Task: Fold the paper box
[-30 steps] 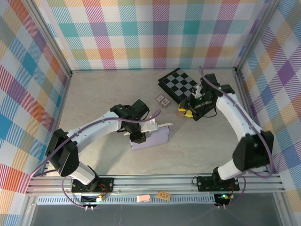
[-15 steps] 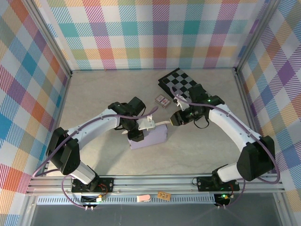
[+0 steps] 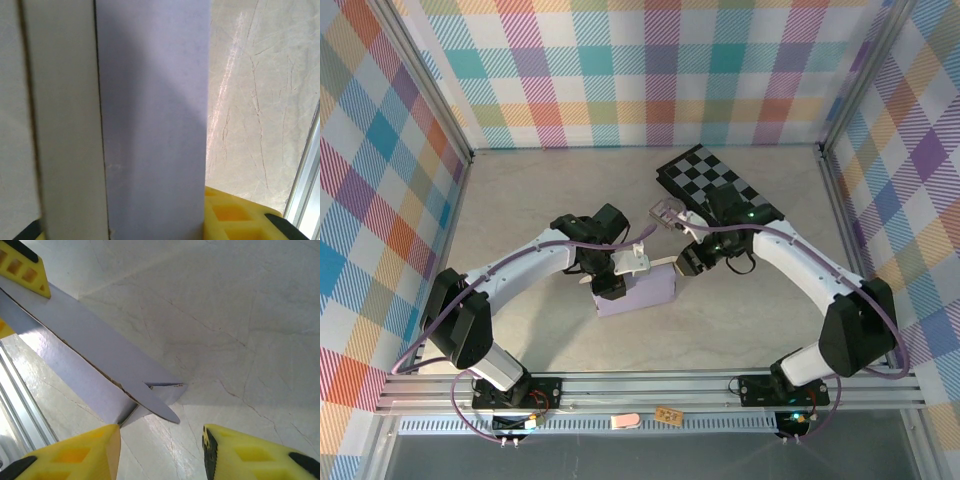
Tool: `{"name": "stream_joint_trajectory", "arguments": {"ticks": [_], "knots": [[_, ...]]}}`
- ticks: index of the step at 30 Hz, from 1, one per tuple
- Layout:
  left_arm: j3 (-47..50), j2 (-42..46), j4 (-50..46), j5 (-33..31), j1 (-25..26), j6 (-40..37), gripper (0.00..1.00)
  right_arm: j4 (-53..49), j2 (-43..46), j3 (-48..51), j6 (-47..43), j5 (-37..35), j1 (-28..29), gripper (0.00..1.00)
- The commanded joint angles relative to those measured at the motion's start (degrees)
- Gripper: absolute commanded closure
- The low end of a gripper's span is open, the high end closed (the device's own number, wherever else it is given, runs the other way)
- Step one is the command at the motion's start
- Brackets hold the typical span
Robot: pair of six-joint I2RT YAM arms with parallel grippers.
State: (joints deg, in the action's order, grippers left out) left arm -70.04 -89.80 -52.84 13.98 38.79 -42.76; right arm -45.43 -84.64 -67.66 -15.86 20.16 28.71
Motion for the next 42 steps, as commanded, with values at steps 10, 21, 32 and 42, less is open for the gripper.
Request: {"name": "stream_joint_trajectory", "arguments": {"ticks": [10, 21, 32, 42], "knots": [[0.34, -2.18, -0.51, 0.44, -0.64, -0.51, 0.68, -0.54, -2.44, -4.74, -3.02, -1.44, 2.23, 0.53], [0.08, -2.32, -0.42, 0.68, -0.73, 0.06, 0.68, -1.59, -3.06, -6.16, -2.34, -0.39, 2.6, 0.69], [-0.15, -2.49, -0.26, 0.84, -0.82, 0.73, 0.68, -3.21, -2.65, -5.96, -1.02, -1.09, 3.17, 0.83], [-0.44, -2.76, 0.18, 0.78, -0.82, 1.91, 0.68, -2.81, -2.47, -6.17, 1.89, -4.6, 4.84, 0.93]]}}
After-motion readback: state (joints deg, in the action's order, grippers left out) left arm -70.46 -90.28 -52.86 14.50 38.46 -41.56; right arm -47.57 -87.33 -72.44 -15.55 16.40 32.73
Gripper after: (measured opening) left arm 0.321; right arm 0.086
